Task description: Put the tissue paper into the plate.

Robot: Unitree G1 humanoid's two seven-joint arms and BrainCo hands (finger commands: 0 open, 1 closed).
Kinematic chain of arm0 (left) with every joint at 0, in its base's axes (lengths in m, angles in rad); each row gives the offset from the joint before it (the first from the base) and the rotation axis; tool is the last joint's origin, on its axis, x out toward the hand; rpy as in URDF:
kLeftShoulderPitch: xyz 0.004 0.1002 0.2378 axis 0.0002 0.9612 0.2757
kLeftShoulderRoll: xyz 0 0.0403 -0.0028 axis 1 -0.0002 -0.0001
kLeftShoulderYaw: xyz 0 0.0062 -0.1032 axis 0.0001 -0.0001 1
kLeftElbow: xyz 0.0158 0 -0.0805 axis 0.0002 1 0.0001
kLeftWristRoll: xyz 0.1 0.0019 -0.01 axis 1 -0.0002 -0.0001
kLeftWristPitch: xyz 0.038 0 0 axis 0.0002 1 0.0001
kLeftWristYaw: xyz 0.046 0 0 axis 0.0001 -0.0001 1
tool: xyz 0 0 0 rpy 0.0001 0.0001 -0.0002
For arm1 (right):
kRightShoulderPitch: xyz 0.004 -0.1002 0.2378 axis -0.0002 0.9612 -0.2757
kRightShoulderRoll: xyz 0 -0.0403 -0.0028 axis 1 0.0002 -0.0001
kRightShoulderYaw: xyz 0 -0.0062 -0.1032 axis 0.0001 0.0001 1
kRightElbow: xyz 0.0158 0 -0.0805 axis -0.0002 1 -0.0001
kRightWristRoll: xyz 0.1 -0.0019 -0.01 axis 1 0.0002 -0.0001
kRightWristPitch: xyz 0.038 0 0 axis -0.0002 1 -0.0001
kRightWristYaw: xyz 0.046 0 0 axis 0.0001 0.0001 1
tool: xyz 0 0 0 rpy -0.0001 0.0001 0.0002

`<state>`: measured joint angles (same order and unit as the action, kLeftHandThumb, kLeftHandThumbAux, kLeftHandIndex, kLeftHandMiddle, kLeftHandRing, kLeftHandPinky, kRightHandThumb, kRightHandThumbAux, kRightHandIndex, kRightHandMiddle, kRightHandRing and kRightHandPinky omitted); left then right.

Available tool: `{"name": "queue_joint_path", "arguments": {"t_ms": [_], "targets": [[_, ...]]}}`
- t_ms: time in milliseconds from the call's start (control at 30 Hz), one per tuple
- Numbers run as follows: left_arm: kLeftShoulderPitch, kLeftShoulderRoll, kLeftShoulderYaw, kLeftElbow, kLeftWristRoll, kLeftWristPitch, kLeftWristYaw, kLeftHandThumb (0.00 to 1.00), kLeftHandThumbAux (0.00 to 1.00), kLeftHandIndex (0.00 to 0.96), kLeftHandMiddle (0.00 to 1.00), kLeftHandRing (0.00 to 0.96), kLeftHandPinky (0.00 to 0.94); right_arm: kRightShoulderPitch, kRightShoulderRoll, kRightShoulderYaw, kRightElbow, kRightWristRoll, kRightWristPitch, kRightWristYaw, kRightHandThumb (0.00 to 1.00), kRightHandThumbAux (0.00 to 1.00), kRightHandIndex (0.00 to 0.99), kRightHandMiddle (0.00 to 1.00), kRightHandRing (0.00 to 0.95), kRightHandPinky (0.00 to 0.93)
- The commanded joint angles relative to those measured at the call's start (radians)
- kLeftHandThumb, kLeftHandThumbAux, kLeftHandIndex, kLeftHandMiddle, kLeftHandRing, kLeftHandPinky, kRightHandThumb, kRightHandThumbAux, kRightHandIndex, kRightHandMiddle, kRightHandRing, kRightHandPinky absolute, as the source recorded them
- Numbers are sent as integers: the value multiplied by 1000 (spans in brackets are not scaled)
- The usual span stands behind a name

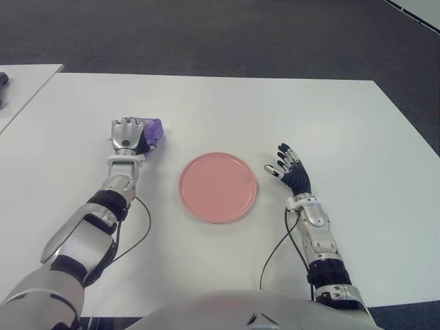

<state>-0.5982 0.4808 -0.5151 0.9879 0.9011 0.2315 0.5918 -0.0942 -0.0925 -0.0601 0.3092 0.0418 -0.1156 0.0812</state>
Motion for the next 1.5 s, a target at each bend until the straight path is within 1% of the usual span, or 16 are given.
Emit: {"name": "queue_joint_path", "arguments": {"t_ms": [33, 200, 333, 400, 500, 600, 633, 700, 833, 933, 1000, 1067, 1267, 1333, 1400, 1500], "targets": [[21, 9, 1, 30, -15, -18, 13, 958, 647, 465, 482, 455, 688, 14, 3, 11, -22, -5, 54, 1, 29, 795, 23, 2, 0, 17], [30, 21, 3, -16, -2, 7, 48, 958, 648, 465, 502, 436, 682, 39, -2, 21, -65, -14, 62, 4, 18, 803, 17, 0, 0, 19], [49, 47, 9, -117, 7, 31, 29, 959, 650, 464, 529, 414, 674, -18, 1, 23, 28, -22, 42, 0, 16, 799, 15, 0, 0, 17], [59, 61, 14, -178, 13, 38, 25, 958, 648, 464, 521, 424, 672, -7, -1, 16, 47, -16, 19, 4, 16, 791, 13, 0, 0, 15], [80, 78, 21, -269, 26, 53, 18, 956, 648, 463, 471, 467, 671, 62, -6, -1, 8, 5, -13, 18, 16, 788, 15, 0, 0, 15], [138, 98, 36, -479, 63, 92, -16, 954, 650, 463, 437, 515, 684, 69, -6, -3, 7, 8, -22, 21, 17, 787, 16, 1, 0, 15], [160, 102, 42, -576, 78, 101, -34, 954, 650, 463, 433, 521, 686, 45, -3, 0, 25, 4, -14, 16, 17, 787, 16, 1, 0, 15], [183, 103, 50, -687, 90, 103, -53, 956, 645, 463, 463, 499, 702, -4, 3, 6, 63, -5, 1, 7, 28, 779, 16, 0, 0, 13], [208, 92, 52, -790, 107, 95, -58, 957, 643, 463, 480, 488, 713, -32, -8, -6, 131, 1, -24, 17, 45, 767, 16, 0, 0, 11], [226, 80, 42, -878, 143, 107, -93, 951, 650, 413, 472, 533, 744, -32, -21, -21, 177, 12, -61, 33, 50, 764, 13, 0, 0, 15], [237, 71, 33, -942, 168, 108, -132, 950, 651, 394, 488, 540, 757, -36, -18, -9, 121, 2, -26, 22, 51, 764, 12, 0, 0, 17], [248, 61, 32, -987, 181, 100, -168, 950, 651, 389, 496, 541, 757, -40, -16, 0, 77, -5, 2, 15, 50, 764, 11, 0, 0, 19], [280, 19, 29, -1056, 191, 55, -227, 951, 650, 385, 509, 537, 755, -110, -24, -20, 287, -9, -105, 7, 44, 777, 11, 0, 0, 18], [288, 19, 33, -1069, 181, 25, -243, 951, 650, 385, 509, 535, 749, -114, -24, -19, 288, -9, -113, 5, 42, 780, 12, 0, 0, 18], [296, 22, 37, -1079, 177, -4, -254, 951, 650, 385, 509, 533, 745, -89, -20, -10, 185, -13, -70, -6, 40, 783, 12, 0, 0, 19], [304, 38, 28, -1103, 209, -49, -262, 950, 651, 385, 508, 531, 748, -85, 14, 11, 169, -34, -74, -44, 38, 788, 14, 0, 0, 18]]}}
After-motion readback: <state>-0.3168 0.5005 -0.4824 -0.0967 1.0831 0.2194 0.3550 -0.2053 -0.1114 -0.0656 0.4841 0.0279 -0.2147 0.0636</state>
